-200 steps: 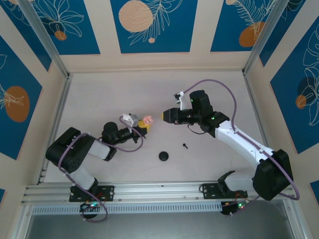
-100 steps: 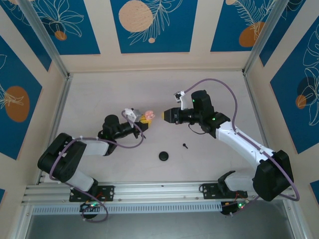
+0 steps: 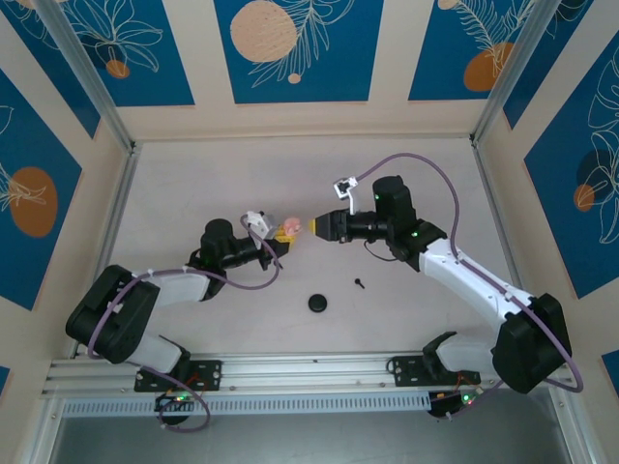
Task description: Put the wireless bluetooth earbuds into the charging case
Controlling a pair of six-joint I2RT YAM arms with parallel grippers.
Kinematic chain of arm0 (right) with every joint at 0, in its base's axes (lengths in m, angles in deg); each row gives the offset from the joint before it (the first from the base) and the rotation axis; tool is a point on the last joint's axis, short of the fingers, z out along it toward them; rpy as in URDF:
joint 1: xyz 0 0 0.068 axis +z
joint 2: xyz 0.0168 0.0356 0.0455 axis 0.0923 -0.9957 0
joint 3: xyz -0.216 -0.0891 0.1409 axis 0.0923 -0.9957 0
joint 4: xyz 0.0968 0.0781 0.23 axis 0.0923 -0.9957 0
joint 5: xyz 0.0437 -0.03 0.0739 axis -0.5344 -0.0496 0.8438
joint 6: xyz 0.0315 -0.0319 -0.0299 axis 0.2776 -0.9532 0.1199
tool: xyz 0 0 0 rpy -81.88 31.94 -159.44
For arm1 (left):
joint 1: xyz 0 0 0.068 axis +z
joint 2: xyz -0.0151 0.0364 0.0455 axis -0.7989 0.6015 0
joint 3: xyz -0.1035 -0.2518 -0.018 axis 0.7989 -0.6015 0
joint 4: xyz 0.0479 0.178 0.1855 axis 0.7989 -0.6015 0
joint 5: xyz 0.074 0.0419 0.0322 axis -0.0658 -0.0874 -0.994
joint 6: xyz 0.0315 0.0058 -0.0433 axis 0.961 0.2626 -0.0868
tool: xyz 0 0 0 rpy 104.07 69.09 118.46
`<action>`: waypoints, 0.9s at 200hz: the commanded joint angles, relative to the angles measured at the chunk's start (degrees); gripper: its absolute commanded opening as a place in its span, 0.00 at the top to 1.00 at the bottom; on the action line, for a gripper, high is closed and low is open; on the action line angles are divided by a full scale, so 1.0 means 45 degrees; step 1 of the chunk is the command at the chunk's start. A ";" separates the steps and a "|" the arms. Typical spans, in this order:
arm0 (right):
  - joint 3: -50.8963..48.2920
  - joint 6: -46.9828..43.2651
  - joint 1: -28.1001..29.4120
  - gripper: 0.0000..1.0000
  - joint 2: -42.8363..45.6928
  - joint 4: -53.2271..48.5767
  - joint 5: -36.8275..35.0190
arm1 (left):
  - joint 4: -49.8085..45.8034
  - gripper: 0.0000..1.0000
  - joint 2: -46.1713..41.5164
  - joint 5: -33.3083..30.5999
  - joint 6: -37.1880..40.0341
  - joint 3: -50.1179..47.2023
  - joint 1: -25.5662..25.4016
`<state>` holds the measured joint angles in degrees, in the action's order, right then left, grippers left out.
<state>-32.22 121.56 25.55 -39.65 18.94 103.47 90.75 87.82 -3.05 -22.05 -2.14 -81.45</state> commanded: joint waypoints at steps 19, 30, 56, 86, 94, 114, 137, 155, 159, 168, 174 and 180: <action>0.0400 0.0196 0.0467 0.68 -0.1060 -0.0080 0.0837 | 0.0018 0.98 -0.0374 0.0571 0.0344 0.0154 -0.0239; 0.0535 0.0204 0.0541 0.68 -0.1364 -0.0032 0.0869 | -0.0019 0.98 -0.0453 0.0623 0.0421 0.0120 -0.0243; 0.0665 0.0143 0.0588 0.68 -0.1688 0.0133 0.0688 | -0.0209 0.98 -0.0591 0.0900 0.0709 0.0057 -0.0260; 0.0735 0.0007 0.0411 0.68 -0.1911 0.0190 0.1067 | -0.0178 0.98 -0.0792 0.1343 0.0893 -0.0112 -0.0260; 0.0808 -0.0009 0.0391 0.68 -0.1998 0.0206 0.1276 | -0.0189 0.98 -0.0843 0.1475 0.0921 -0.0121 -0.0253; 0.0843 0.0062 0.0391 0.68 -0.2162 0.0506 0.1649 | -0.0196 0.98 -0.1001 0.1828 0.1094 -0.0169 -0.0284; 0.0906 0.0011 0.0373 0.68 -0.2233 0.0506 0.1743 | -0.0036 0.98 -0.1134 0.1996 0.1229 -0.0259 -0.0304; 0.1107 -0.0013 0.0407 0.68 -0.2445 0.0292 0.2067 | -0.0127 0.97 -0.1185 0.2054 0.1230 -0.0185 -0.0315; 0.1146 0.0005 0.0443 0.68 -0.2495 0.0301 0.2138 | -0.0165 0.97 -0.1189 0.2055 0.1259 -0.0166 -0.0309; 0.1191 -0.0013 0.0539 0.68 -0.2581 0.0280 0.2167 | -0.0244 0.97 -0.1207 0.2056 0.1284 -0.0146 -0.0316; 0.1220 -0.0028 0.0594 0.68 -0.2596 0.0243 0.2149 | -0.0279 0.97 -0.1236 0.2074 0.1303 -0.0141 -0.0312; 0.1248 -0.0067 0.0641 0.68 -0.2619 0.0162 0.2095 | -0.0323 0.97 -0.1265 0.2065 0.1332 -0.0142 -0.0307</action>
<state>-28.57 122.13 27.67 -50.40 20.38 110.85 89.43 83.76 3.18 -17.90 -2.84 -81.95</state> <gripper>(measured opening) 0.320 0.167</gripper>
